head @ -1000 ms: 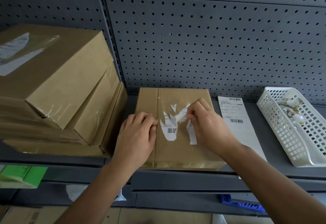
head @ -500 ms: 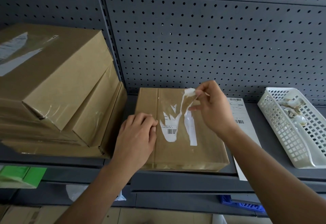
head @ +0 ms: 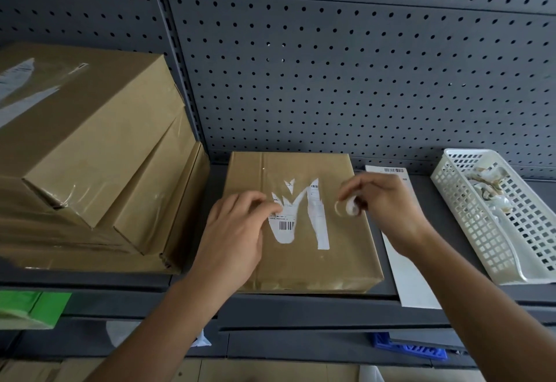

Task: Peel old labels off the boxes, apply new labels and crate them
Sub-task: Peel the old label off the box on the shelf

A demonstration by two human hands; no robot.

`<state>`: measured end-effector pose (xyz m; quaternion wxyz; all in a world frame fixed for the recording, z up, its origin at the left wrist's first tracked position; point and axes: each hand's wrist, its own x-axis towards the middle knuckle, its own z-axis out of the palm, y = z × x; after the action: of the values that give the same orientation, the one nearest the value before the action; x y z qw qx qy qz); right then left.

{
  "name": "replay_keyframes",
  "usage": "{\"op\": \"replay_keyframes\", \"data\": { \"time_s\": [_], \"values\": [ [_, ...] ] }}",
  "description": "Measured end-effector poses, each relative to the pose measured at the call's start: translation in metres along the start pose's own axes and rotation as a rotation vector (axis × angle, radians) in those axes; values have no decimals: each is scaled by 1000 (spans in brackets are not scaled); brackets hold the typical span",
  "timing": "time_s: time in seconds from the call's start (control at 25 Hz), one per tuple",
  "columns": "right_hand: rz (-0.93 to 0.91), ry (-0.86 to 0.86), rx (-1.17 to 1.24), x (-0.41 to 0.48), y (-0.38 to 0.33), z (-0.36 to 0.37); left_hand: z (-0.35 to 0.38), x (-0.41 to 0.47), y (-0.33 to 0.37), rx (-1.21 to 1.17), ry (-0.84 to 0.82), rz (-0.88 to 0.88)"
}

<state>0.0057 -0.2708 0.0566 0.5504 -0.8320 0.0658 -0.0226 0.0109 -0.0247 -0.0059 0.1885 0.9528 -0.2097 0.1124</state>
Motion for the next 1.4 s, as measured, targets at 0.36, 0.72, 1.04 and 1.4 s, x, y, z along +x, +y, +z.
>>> {"op": "replay_keyframes", "data": {
  "time_s": [0.36, 0.72, 1.04, 1.4],
  "values": [
    [-327, -253, -564, -28, 23, -1, 6, -2, 10, -87, -4, 22],
    [-409, -483, -820, -6, 4, -2, 7, 0, 11, -70, -25, 1],
    [-407, -645, -927, 5, -10, 0, 5, 0, 11, -63, -31, -7],
    [-548, -452, -844, -5, 14, -3, 5, 0, 11, -76, -27, -11]
  ]
}}
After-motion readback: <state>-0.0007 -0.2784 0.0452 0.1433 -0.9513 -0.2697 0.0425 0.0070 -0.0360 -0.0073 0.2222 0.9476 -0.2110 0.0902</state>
